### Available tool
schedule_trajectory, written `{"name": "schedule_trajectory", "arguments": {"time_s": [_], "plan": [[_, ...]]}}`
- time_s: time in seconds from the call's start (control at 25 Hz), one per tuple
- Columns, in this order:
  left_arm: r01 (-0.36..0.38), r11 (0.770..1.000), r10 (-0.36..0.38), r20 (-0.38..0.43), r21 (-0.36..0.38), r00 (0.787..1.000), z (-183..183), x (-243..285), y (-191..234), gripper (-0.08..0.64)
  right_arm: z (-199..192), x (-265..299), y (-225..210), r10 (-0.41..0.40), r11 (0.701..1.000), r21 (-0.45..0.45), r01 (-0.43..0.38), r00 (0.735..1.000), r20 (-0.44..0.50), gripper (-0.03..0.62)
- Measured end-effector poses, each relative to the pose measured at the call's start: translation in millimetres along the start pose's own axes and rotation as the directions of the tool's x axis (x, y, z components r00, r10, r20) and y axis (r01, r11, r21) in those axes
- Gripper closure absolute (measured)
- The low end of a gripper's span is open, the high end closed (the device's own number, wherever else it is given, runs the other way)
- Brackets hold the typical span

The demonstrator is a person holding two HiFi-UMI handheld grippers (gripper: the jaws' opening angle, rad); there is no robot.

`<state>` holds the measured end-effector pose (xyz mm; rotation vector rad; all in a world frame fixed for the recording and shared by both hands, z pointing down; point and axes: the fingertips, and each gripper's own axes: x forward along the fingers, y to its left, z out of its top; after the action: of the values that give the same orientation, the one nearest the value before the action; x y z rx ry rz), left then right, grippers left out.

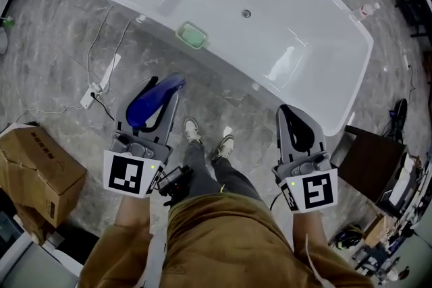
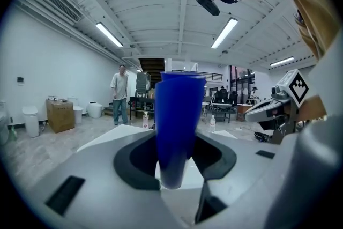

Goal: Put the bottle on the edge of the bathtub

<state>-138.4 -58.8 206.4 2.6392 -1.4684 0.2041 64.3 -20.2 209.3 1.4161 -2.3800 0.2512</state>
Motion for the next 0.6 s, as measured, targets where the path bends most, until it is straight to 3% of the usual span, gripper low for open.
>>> {"name": "schedule_trajectory", "arguments": {"time_s": [0.6], "plan": [[0.053, 0.999, -0.052, -0.064, 0.010, 0.997, -61, 71, 13, 0.397, -44, 44, -17, -0.036, 0.997, 0.069, 0.040, 0.998, -0.050, 0.588]]}}
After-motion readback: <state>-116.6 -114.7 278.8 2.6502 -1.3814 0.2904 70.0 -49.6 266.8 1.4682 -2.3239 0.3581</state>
